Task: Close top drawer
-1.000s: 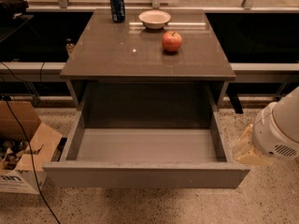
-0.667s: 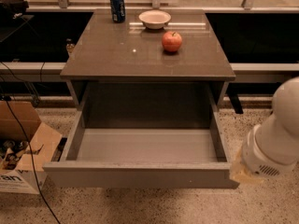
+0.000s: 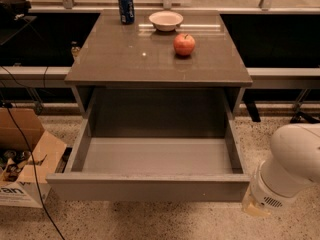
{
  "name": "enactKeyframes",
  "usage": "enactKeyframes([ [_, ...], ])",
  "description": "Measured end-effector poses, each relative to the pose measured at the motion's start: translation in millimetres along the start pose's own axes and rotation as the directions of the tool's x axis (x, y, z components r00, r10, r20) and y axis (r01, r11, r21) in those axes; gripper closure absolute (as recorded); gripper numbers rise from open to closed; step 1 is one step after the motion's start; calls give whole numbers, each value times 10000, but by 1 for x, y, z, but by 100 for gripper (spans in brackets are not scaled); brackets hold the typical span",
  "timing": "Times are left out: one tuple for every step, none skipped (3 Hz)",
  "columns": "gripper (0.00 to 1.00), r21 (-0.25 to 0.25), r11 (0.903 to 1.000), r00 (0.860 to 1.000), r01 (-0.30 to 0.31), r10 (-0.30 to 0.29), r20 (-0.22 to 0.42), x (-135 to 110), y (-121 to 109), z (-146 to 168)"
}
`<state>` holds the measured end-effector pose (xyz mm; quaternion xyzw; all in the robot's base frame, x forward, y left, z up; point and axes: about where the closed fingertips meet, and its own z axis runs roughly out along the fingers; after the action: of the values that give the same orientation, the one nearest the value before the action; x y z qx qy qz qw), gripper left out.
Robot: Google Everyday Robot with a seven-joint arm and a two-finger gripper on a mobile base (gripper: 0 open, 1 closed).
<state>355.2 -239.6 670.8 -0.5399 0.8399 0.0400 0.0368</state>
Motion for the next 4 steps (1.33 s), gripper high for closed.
enactKeyframes([
  [100, 28, 10000, 9993, 76, -77, 363, -9, -18, 26],
  [100, 228, 9993, 9971, 285, -300, 694, -21, -32, 33],
  [100, 611, 9954, 9874, 734, -811, 1355, -53, -62, 42],
  [100, 628, 9953, 9874, 733, -813, 1361, -53, -62, 42],
])
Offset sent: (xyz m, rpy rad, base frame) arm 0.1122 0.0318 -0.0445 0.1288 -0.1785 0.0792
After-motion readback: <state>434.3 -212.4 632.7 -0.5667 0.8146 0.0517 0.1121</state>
